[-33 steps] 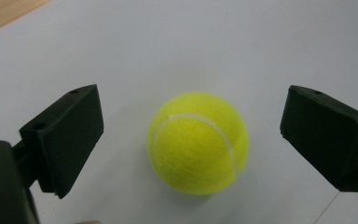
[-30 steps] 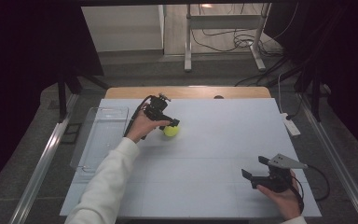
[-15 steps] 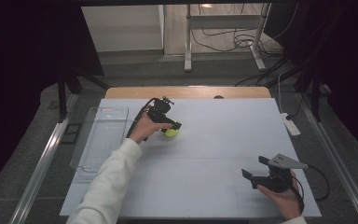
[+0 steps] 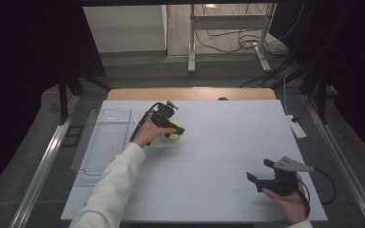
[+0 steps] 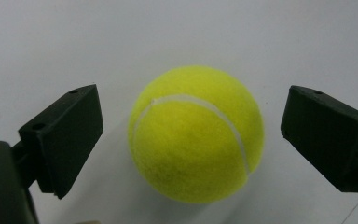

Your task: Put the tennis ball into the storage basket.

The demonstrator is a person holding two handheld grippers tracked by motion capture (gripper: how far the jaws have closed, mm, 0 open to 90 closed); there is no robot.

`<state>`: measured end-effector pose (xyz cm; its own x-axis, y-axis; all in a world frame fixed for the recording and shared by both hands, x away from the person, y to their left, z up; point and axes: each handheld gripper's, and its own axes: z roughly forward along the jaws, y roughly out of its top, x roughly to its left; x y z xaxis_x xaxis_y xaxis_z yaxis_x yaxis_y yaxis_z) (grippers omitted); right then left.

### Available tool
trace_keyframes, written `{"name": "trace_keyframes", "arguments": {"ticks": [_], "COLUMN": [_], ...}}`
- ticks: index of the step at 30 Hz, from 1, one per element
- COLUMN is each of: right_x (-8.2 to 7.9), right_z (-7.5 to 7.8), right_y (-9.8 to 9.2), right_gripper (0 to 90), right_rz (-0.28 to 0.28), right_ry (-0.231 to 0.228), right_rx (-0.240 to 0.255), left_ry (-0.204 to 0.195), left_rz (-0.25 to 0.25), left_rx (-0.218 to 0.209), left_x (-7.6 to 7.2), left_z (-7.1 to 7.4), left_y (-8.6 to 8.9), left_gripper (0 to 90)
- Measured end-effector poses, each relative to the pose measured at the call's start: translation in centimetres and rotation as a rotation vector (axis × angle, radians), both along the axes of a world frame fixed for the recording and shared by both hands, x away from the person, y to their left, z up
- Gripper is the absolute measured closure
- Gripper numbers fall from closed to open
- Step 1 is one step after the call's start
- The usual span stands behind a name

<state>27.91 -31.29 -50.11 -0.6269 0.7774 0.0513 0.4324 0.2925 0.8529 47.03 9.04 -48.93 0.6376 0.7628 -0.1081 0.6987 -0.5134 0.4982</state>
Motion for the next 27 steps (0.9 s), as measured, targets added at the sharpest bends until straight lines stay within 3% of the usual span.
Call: {"name": "trace_keyframes", "arguments": {"ticks": [4, 7, 9, 20, 27], "right_x": [0.02, 0.03, 0.01, 0.02, 0.01], "right_z": [-0.01, -0.02, 0.00, 0.00, 0.01], "right_y": [-0.01, -0.01, -0.02, -0.06, -0.06], "right_gripper": [11.3, 11.3, 11.3, 11.4, 11.4], "right_rz": [0.000, -0.001, -0.002, -0.008, -0.007], "right_ry": [0.000, 0.000, 0.000, 0.000, -0.001], "right_rx": [0.000, -0.001, -0.001, 0.000, -0.001], "left_ry": [0.000, -0.006, -0.014, -0.038, -0.060], "left_rz": [-0.011, -0.018, -0.022, -0.033, -0.036], "left_rx": [0.007, 0.020, 0.022, 0.048, 0.034], "left_x": [-0.11, -0.22, -0.36, -0.64, -0.96], "left_z": [-0.10, -0.11, -0.07, 0.16, 0.66], "left_y": [-0.06, -0.10, -0.13, -0.15, 0.32], "left_gripper": [10.8, 23.8, 25.9, 27.5, 27.6]}}
